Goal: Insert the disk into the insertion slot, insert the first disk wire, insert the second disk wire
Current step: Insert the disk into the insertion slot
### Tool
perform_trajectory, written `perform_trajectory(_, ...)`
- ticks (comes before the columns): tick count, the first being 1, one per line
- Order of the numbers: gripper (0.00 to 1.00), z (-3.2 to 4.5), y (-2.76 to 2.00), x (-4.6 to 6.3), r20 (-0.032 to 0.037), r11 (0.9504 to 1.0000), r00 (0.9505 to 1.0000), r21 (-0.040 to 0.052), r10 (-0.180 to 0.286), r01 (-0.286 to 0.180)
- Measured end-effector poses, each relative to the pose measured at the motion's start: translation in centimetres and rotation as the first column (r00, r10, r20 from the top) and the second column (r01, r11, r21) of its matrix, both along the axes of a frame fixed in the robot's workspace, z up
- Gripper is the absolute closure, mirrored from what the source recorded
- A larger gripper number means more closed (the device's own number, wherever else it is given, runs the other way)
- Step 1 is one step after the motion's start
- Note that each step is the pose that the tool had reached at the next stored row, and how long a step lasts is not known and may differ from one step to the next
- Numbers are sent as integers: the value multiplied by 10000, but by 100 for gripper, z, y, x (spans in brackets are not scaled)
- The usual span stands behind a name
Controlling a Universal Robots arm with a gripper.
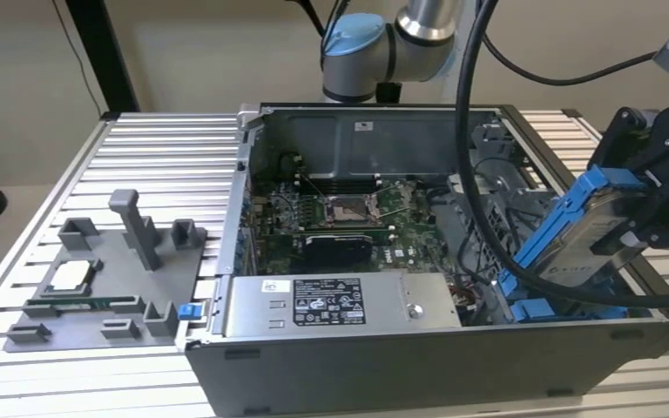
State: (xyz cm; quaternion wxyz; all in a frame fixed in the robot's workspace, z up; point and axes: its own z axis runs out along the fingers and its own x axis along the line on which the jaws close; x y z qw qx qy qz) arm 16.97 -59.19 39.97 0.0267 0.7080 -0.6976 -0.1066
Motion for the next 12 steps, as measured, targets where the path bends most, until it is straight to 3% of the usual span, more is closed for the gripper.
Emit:
perform_trajectory(3, 100, 0, -3, -9, 69, 10000, 10000, -3, 0, 0)
perform_trajectory(6, 100, -11, -4, -17, 236, 10000, 9997, -3, -1, 2)
perform_trajectory(12, 100, -34, -3, -66, 272, 10000, 9996, -8, -10, 11)
